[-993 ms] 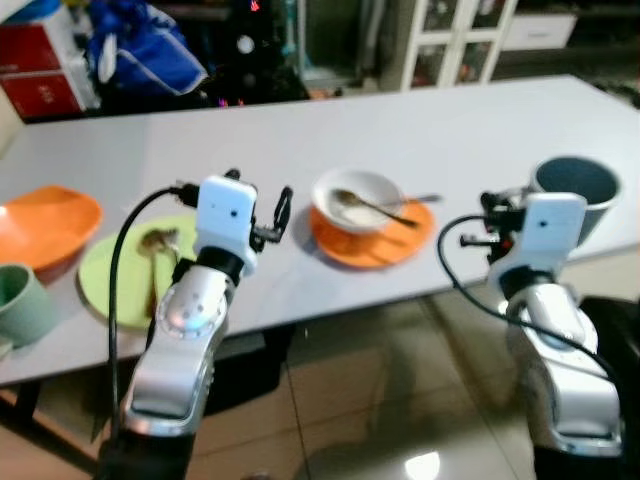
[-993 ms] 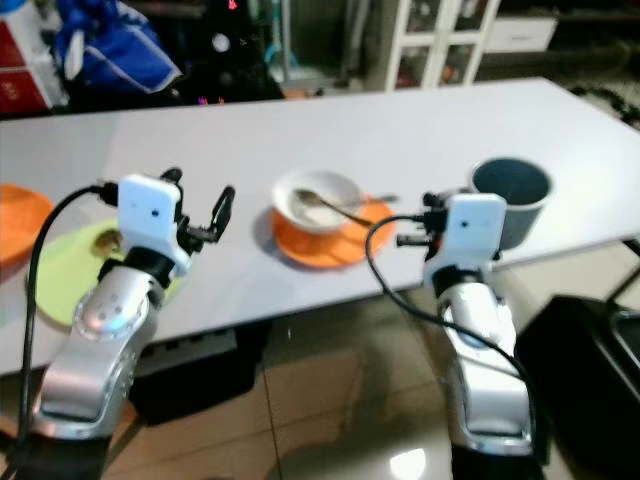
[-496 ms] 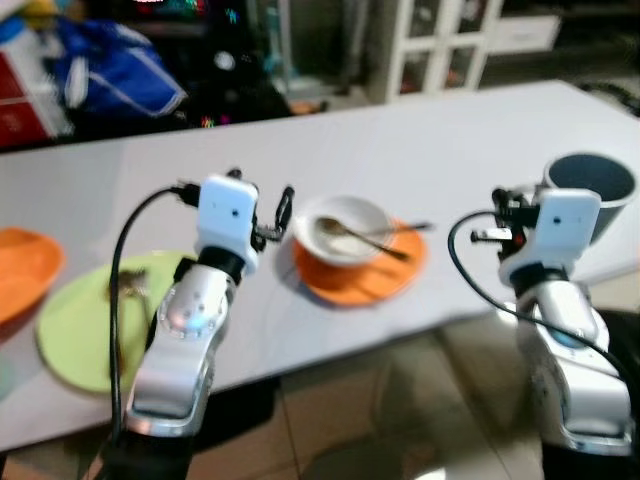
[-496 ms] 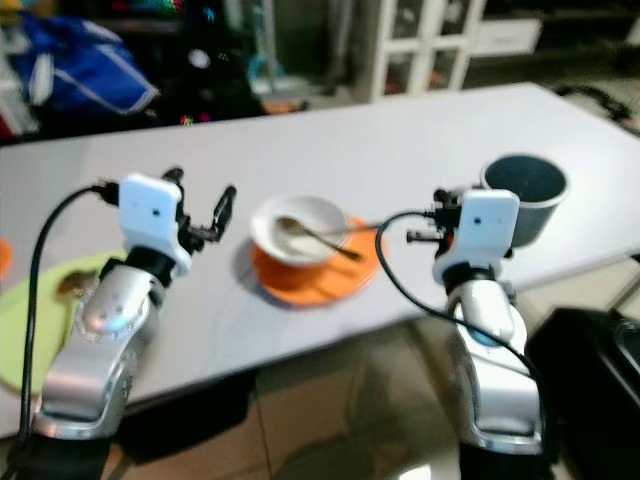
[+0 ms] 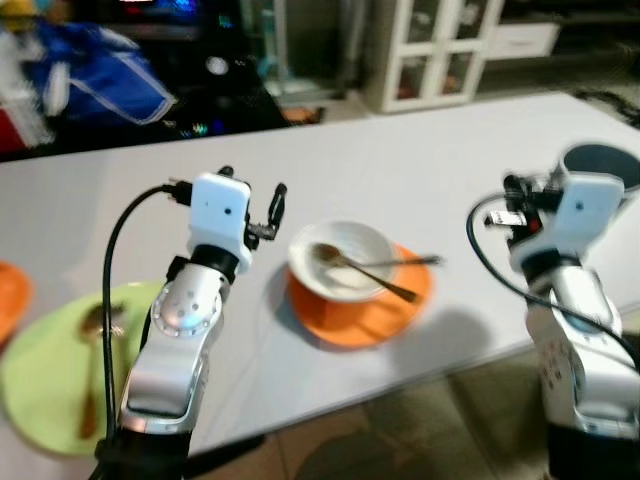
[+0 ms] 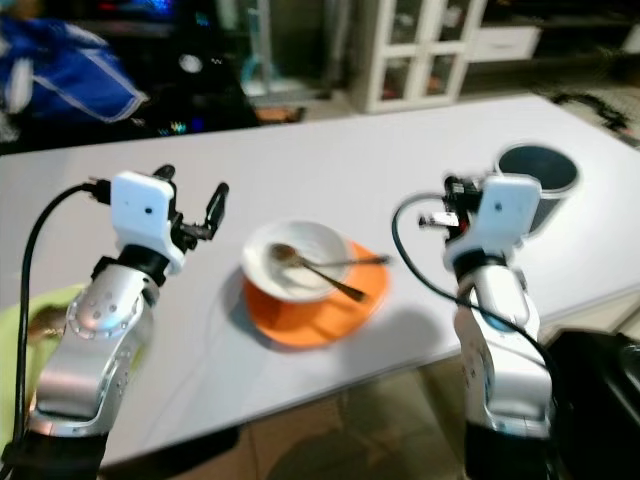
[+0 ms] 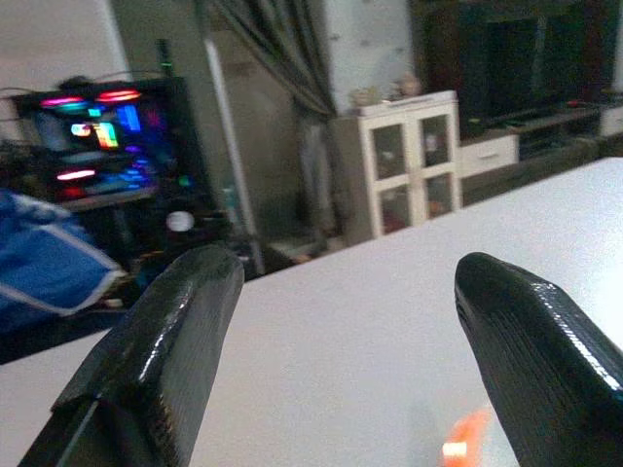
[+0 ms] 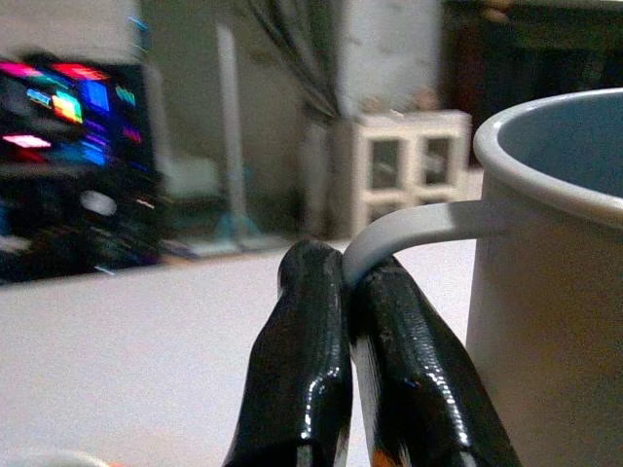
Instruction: Setting the table
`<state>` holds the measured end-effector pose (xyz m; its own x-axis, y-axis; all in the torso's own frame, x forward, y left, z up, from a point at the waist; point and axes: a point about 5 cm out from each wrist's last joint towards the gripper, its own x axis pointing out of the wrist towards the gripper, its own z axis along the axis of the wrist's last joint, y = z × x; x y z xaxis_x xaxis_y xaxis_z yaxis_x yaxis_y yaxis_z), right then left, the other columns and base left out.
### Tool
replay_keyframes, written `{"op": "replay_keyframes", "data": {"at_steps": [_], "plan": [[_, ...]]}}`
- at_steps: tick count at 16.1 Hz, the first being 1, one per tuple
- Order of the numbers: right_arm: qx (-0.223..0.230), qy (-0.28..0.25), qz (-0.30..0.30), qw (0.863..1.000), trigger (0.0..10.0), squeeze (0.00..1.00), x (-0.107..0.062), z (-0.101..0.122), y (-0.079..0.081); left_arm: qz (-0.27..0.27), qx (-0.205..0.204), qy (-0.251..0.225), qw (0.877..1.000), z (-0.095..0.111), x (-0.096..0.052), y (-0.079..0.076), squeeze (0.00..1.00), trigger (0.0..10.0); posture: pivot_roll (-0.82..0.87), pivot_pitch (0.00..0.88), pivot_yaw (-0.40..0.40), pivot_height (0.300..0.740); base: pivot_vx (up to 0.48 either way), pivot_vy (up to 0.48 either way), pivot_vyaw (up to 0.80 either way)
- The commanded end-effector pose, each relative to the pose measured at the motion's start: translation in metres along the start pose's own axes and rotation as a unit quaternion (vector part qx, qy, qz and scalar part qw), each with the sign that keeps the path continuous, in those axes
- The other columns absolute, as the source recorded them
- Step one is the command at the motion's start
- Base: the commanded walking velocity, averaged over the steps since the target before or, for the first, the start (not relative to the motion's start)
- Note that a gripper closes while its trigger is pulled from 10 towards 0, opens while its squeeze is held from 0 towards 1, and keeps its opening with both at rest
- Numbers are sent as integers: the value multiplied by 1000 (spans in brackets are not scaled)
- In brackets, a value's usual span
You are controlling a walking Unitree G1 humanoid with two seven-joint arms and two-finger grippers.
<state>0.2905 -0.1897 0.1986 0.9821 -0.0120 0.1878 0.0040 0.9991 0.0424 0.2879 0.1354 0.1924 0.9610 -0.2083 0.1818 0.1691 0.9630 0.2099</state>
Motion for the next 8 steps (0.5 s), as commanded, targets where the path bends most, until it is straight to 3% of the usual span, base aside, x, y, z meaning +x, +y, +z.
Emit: {"op": "replay_keyframes", "data": {"at_steps": [1, 5, 8], "plan": [[15, 2, 26, 1000, 10000, 0, 4, 0, 5, 18, -2, -2, 1000, 1, 0, 8, 0, 10000, 6, 0, -26, 740, 300, 0, 0], [31, -2, 56, 998, 10000, 0, 15, 6, 6, 12, 24, 6, 1000, 2, -2, 11, 0, 10000, 22, 0, -16, 740, 0, 0, 0], [52, -16, 84, 995, 10000, 0, -4, 10, 5, -6, 16, 10, 1000, -2, -24, 6, 0, 10000, -6, 44, -4, 740, 0, 0, 0]]}}
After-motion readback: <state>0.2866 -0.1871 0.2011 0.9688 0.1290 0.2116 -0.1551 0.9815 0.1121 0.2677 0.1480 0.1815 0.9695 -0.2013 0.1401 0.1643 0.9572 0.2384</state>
